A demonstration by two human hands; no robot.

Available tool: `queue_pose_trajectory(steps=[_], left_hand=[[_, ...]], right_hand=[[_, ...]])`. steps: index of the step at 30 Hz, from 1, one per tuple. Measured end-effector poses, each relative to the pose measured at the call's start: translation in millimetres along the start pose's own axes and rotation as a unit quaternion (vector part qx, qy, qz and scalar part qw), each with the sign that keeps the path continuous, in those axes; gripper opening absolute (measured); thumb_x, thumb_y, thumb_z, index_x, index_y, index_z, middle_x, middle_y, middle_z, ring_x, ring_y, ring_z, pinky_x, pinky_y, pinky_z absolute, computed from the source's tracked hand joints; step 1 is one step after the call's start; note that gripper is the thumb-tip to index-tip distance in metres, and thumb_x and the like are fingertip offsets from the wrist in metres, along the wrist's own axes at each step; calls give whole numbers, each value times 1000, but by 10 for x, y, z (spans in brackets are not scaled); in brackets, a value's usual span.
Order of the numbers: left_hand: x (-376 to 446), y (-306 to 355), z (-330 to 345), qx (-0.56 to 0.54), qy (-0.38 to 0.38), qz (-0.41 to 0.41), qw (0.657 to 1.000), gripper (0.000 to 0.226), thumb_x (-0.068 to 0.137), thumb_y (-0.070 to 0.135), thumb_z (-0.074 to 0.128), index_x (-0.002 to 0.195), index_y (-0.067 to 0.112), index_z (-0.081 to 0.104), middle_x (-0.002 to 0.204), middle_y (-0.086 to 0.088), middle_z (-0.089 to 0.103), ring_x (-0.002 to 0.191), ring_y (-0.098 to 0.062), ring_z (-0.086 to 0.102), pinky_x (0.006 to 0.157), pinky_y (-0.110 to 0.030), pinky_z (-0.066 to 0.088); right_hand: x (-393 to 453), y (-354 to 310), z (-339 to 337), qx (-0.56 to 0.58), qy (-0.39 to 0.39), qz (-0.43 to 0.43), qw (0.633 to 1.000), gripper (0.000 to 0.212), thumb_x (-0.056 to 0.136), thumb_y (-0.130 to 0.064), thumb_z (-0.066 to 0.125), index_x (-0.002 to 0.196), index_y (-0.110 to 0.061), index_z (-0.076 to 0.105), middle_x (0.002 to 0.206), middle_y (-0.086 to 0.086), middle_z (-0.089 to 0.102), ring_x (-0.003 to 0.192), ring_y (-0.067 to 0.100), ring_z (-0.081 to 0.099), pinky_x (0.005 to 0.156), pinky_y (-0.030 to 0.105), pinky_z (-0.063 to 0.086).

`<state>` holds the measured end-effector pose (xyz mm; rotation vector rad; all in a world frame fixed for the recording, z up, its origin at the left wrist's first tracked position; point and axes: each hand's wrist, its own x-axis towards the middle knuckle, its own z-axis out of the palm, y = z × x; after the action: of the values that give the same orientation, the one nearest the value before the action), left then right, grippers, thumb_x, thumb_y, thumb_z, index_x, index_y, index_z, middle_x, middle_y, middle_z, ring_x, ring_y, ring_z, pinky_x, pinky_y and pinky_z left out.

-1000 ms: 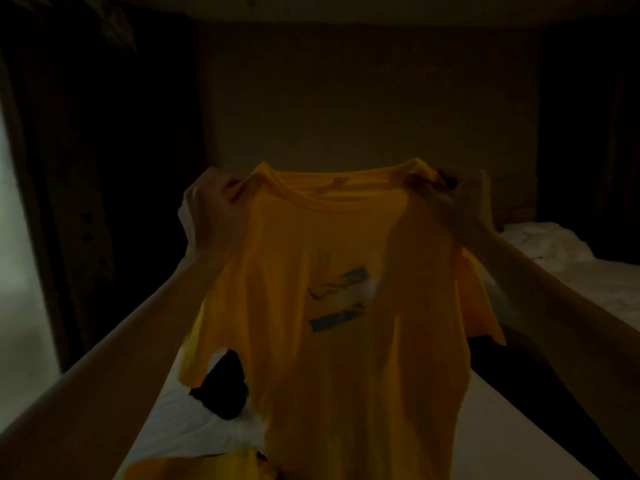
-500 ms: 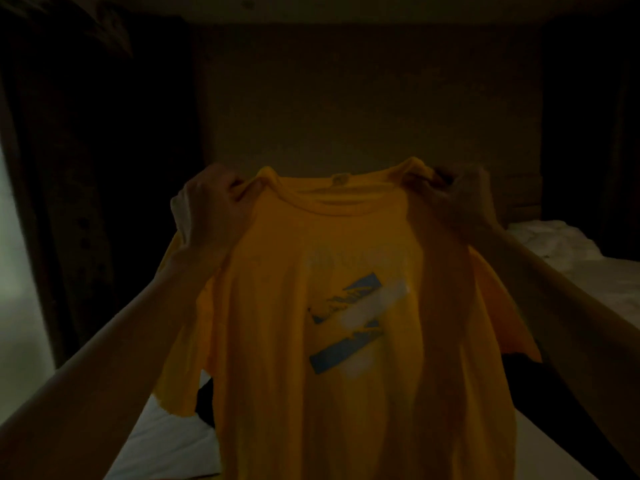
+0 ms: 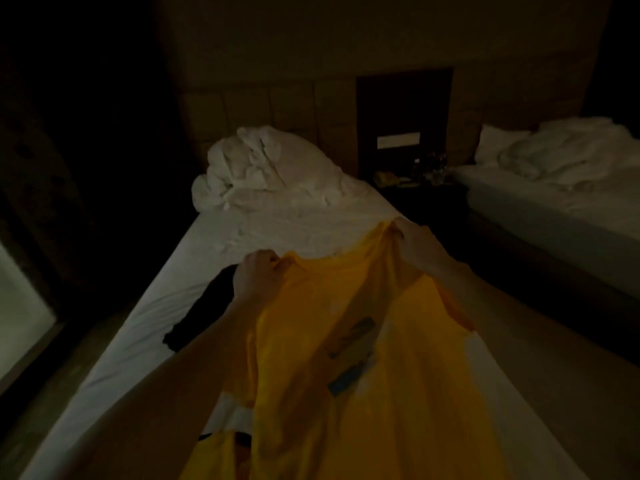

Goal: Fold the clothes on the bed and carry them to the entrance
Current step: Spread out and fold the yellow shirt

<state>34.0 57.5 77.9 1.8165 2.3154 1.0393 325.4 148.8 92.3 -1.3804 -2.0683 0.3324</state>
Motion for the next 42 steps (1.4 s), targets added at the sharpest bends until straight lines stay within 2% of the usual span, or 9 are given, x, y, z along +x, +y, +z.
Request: queue_pose_trajectory(steps=[5,9,12,19,24,31,35,39,42], left_hand=[[131,-733,1365,14,-62,-77,995,41,97,40,56,74,6,61,60,-8,49,59,-27,52,50,-34,32],[145,-1115,2191,-22,-66,-121,990,41,95,42,56,104,3,67,100,-16,66,93,-34,60,76,-39,47],[168,-1341,2610,31,-55,-73,995,40,96,47,50,94,11,68,100,-11,67,95,-30,58,84,-40,43],[10,-1391,2489,1,9,-11,1000,29,91,37,61,106,13,61,117,-9,52,104,-26,50,83,-34,40],[-352,-1445,1984,4,132,-40,990,25,86,22,48,102,5,56,114,-17,53,105,-36,52,83,-48,46],[-807,-1693,1717,93,-53,-336,936,50,95,26,48,140,9,37,144,-21,34,132,-40,33,108,-50,31],[-846,-1744,1698,77,-148,-341,925,52,94,37,47,143,22,37,156,-16,16,140,-38,19,113,-52,17],[-819,-1615,1545,-94,-101,-290,947,21,95,19,56,112,8,60,107,-14,58,98,-29,54,90,-43,46],[-826,-1635,1368,-186,-23,-287,940,4,97,15,54,100,12,55,78,0,52,72,-20,53,61,-29,41]], right_hand=[[186,847,1309,-18,-85,88,992,19,105,-36,33,95,-25,45,91,11,58,82,32,59,65,37,44],[251,1411,2016,-44,-132,128,982,22,105,-35,34,111,-20,50,100,15,59,89,35,61,73,41,50],[251,1673,2382,-82,-139,135,978,26,105,-35,34,115,-18,50,106,15,60,96,36,61,68,36,42],[114,1750,2436,-160,-135,91,974,33,103,-38,38,124,-15,50,120,11,56,111,31,52,85,39,39],[-69,1793,1941,-164,-143,182,959,45,102,-42,33,138,-21,46,138,10,53,126,31,47,102,44,35],[-459,2148,1421,-119,-217,283,927,70,75,-67,53,127,-21,56,128,13,58,114,35,55,95,46,49],[-557,2028,1379,-89,-184,307,930,42,86,-25,63,125,-12,56,126,18,59,112,37,57,94,47,50],[-558,1917,1378,20,-125,369,921,55,76,-31,69,127,-10,61,131,17,59,118,35,56,96,39,48],[-518,1830,1240,139,-52,377,914,41,83,-32,69,116,-6,67,124,20,63,112,36,59,90,34,48]])
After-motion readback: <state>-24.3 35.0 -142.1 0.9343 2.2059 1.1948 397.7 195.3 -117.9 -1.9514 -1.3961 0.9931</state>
